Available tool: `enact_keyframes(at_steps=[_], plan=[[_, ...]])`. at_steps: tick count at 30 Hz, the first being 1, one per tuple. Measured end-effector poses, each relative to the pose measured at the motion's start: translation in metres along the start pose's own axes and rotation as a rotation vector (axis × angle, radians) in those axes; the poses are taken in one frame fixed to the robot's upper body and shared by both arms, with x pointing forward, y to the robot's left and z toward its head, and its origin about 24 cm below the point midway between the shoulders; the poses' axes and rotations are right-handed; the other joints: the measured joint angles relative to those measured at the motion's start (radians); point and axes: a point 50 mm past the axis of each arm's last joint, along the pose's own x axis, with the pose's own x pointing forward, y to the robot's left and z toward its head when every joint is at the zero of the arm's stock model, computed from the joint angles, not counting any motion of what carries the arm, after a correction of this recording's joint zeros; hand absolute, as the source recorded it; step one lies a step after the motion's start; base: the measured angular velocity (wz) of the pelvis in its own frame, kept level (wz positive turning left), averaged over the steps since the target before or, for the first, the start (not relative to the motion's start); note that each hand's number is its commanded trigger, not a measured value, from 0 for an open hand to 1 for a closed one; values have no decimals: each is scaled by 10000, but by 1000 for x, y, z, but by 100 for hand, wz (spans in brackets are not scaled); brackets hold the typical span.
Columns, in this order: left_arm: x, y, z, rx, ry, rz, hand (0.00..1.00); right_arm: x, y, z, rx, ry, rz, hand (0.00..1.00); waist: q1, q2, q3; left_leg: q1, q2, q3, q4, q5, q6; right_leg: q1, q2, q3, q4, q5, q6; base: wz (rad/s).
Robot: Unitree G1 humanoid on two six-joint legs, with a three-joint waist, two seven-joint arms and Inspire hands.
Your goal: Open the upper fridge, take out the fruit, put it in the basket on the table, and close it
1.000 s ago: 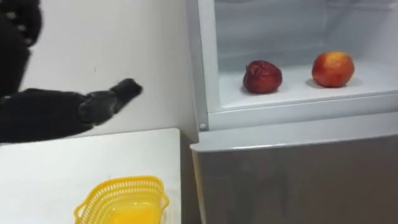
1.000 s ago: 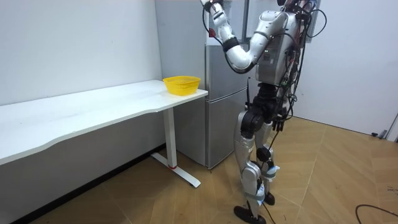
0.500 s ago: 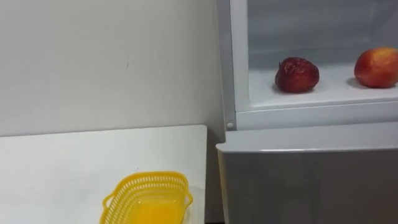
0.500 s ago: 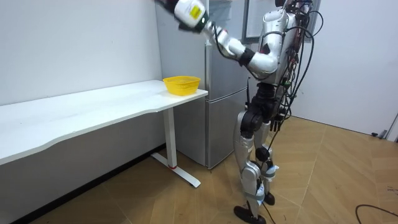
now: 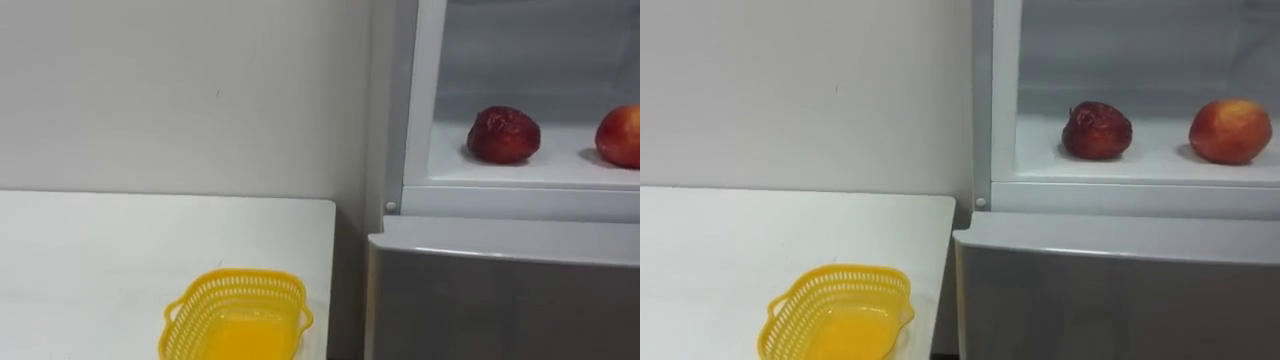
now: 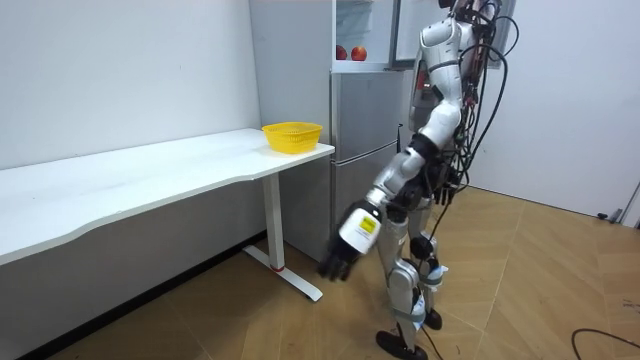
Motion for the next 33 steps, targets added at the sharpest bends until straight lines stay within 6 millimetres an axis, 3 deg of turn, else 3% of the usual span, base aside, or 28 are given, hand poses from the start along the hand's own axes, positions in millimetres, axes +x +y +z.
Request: enact_keyframes(at_steps=[2, 3, 4, 9, 11, 16, 19, 22, 26, 33], plan=[[0, 2, -16, 328, 683, -158, 0, 0, 4, 0, 19, 3, 111, 0, -13, 63, -4, 37, -2, 31, -1, -1, 1, 41, -11, -12, 5, -3, 7, 0], [-1, 2, -27, 910, 1072, -329, 0, 0, 6, 0, 1, -2, 162, 0, -45, 34, 34, 38, -7, 17, -4, -9, 13, 83, -14, -19, 8, -8, 14, 4], [-3, 0, -37, 1759, 1387, -578, 0, 0, 6, 1, 8, -19, 177, 0, -114, 94, 16, 42, -11, 12, -12, -20, 30, 85, -14, -20, 25, -16, 28, 4], [-10, -15, -57, 5239, 1738, -2002, 0, 1, 8, 9, 82, -224, 179, 0, -563, 142, 8, 45, -7, -5, -27, -18, 31, 80, -3, -9, 54, -20, 35, 3], [-12, -29, -56, 6384, 1475, -2774, 0, 1, 9, 11, 229, -297, 7, 0, -694, 120, 3, 44, -12, 16, -13, -16, 32, 78, -9, -1, 48, -19, 35, -2], [-13, -70, -40, 7612, 568, -4320, 0, 0, 14, 22, 552, -807, -376, 0, -834, -58, 16, 25, 28, 671, -17, -13, 32, -151, -2, 315, 186, -22, 36, -20], [-15, -79, -39, 7882, 544, -4786, 0, 0, 15, 28, 795, -1116, -695, 0, -1040, -107, 25, 23, 6, 835, -29, -13, 32, -226, 8, 532, 194, -12, 53, -22], [-14, -78, -39, 7897, 657, -4836, 0, -1, 17, 33, 1404, -1413, -921, 0, -1082, -123, 30, 25, 17, 1087, -46, -14, 32, -306, 76, 696, 196, 4, 63, -24], [-13, -72, -42, 7953, 818, -4700, 0, -2, 22, 35, 1949, -1553, -1139, 0, -1273, -125, 18, 31, 8, 1088, -64, -14, 32, -359, 97, 878, 178, 28, 70, -10], [-10, -55, -49, 8186, 1116, -4404, 0, -10, 8, 39, 3709, -2739, -2249, 0, -1410, -109, 17, 70, 31, 1303, -64, -16, 33, -378, 141, 1106, 184, 36, 63, -10]])
